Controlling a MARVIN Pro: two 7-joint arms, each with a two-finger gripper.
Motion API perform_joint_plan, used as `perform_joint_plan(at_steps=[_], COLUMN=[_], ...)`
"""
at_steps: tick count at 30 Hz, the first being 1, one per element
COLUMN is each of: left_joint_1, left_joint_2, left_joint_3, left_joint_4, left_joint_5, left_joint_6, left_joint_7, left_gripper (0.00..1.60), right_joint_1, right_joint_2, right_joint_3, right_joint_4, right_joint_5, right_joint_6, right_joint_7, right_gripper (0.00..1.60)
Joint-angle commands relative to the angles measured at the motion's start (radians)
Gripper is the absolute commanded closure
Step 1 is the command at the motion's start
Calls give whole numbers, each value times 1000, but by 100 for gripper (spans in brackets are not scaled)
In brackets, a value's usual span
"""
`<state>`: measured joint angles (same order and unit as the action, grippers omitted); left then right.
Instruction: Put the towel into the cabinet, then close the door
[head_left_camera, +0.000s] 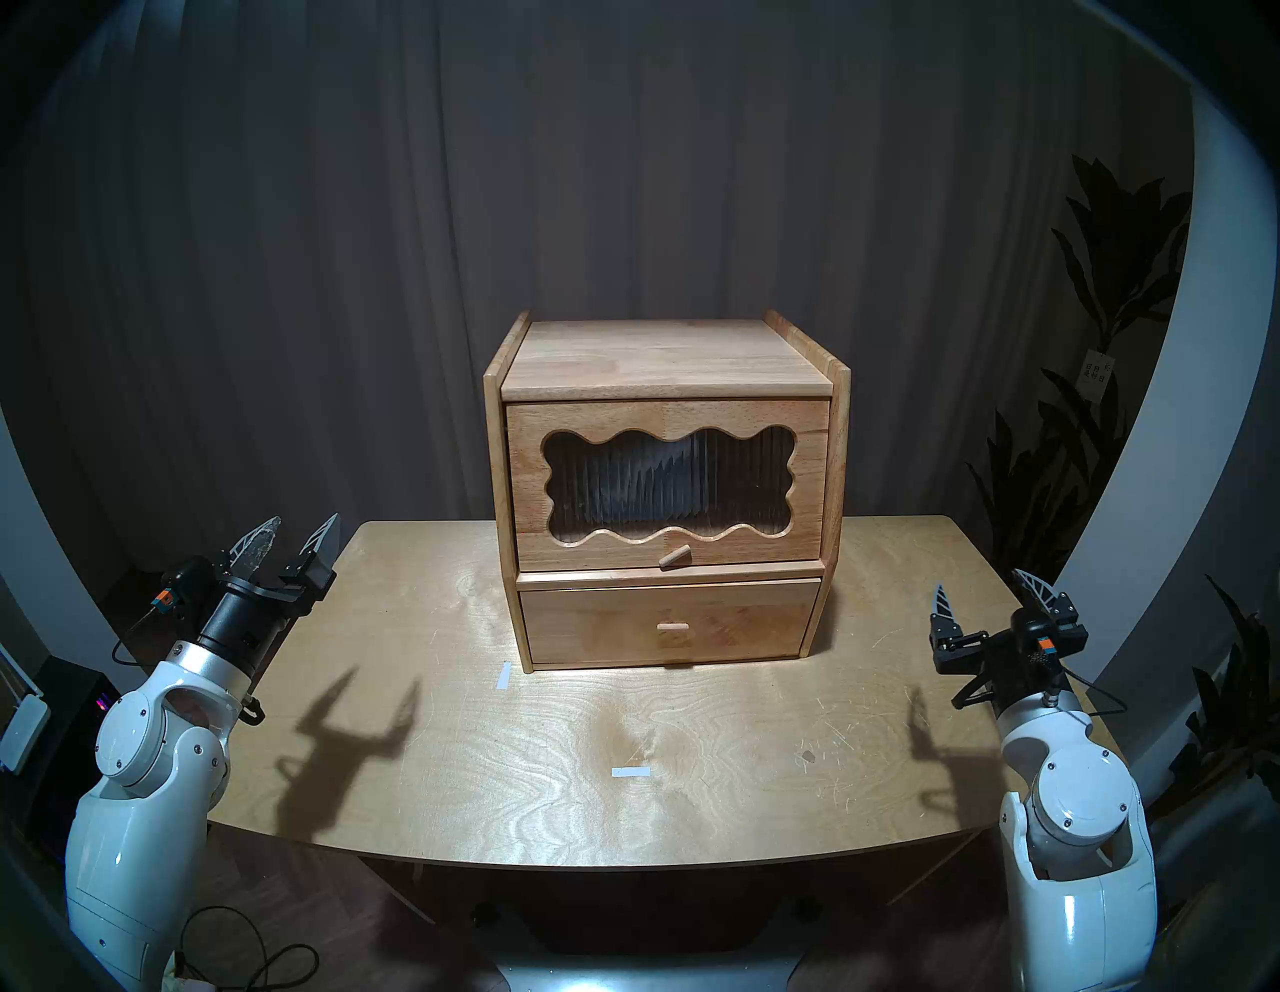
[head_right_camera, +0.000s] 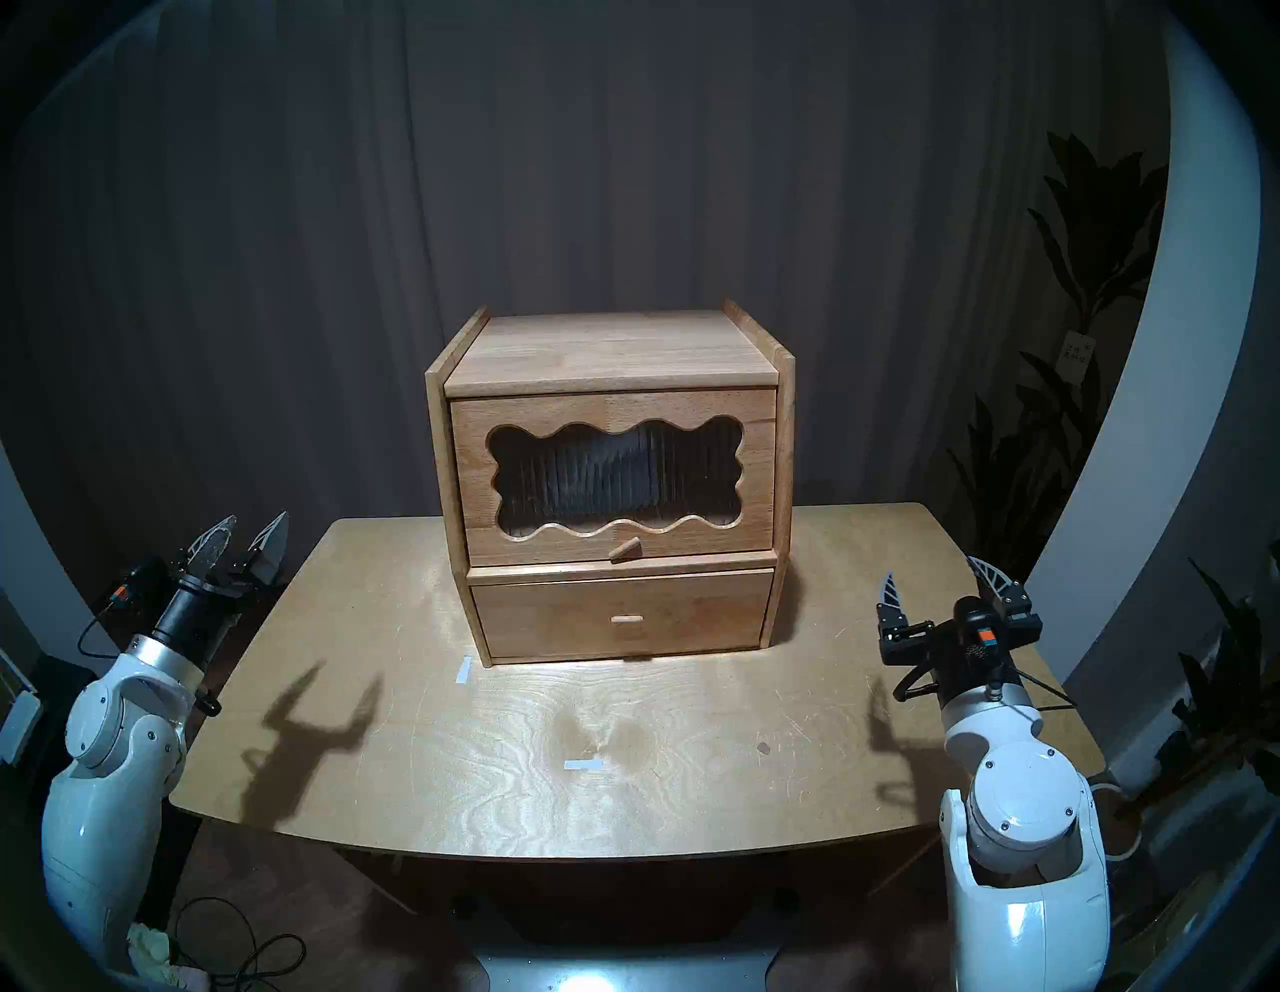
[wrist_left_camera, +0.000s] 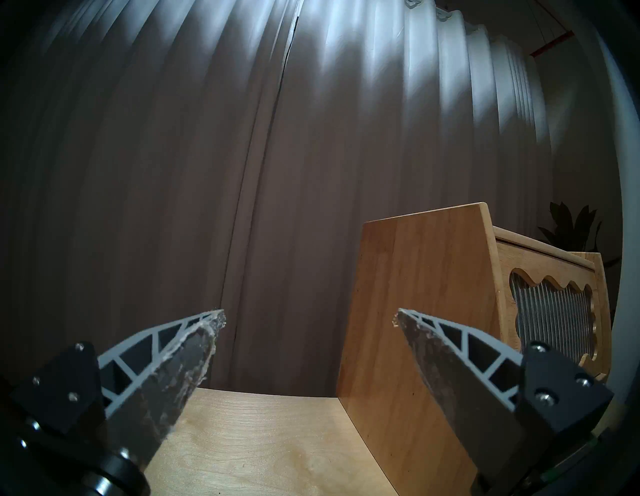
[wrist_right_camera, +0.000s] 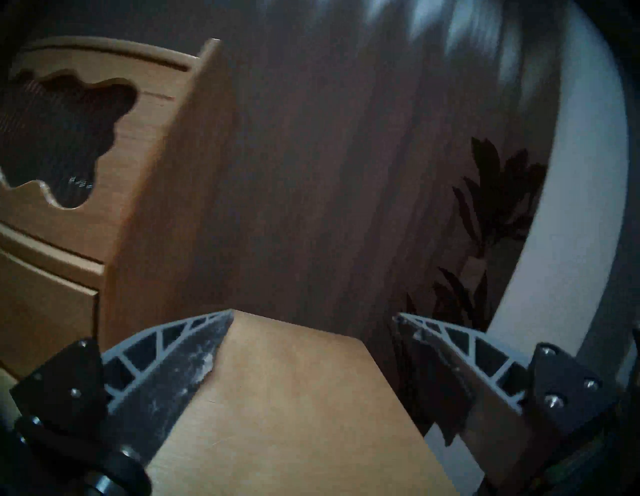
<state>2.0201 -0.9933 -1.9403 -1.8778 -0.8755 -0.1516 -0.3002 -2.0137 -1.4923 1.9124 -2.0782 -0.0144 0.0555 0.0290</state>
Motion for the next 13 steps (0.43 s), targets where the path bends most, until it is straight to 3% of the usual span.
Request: perform_joint_plan(at_steps=[1, 7, 13], left_joint_1=[-10, -10, -11], left_joint_2=[3, 2, 2], left_joint_3=[-8, -8, -8], left_joint_4=[-12, -12, -12], left_joint_5=[-2, -2, -1], left_joint_6=[-5, -6, -5], left_joint_7=[0, -1, -2], left_gripper=[0, 0, 0], right_joint_1=[109, 174, 231], right_joint_2=[-102, -89, -39], right_joint_3=[37, 38, 10], right_joint_4=[14, 36, 51], right_joint_5=[181, 325, 396], right_joint_6=[22, 49, 75], right_joint_7=[-71, -126, -167], right_gripper=[0, 0, 0])
